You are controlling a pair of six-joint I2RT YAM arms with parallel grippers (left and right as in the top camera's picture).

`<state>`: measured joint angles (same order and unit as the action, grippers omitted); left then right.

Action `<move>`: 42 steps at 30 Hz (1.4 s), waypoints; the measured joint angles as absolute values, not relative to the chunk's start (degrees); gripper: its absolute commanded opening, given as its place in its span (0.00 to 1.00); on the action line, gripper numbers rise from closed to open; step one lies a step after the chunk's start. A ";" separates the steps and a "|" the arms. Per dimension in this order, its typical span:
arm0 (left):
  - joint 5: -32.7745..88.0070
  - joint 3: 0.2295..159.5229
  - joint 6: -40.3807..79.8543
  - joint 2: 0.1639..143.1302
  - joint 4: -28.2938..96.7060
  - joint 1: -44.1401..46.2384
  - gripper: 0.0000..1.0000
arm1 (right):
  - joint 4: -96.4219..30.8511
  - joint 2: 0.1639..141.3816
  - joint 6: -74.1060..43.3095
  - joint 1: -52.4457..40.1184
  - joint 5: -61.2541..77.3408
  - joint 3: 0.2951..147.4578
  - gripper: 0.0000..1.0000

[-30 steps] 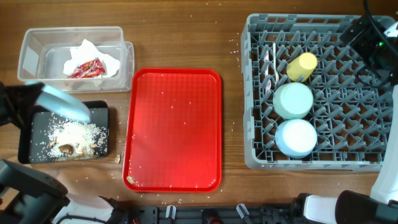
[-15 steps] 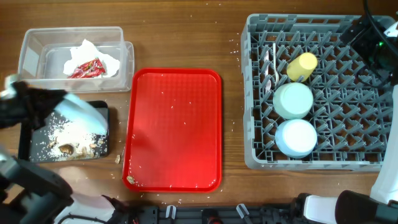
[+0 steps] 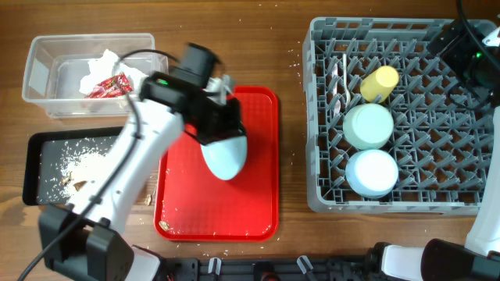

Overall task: Sort waste into correct bins and load items into the dishwasher rack
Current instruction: 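Set the emptied plate back down on the red tray with left gripper, then withdraw the left gripper and reach the right gripper to the plate, then grasp the plate rim with the right gripper and lift it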

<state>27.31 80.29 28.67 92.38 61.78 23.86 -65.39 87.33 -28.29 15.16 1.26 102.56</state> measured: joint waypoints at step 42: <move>-10.87 84.51 52.69 73.97 79.13 -3.40 1.00 | -70.91 118.98 -13.08 -35.83 7.40 99.83 0.73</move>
<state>-10.87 84.51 52.69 73.97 79.13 -3.40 -70.91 118.98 -13.08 -35.83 7.40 99.83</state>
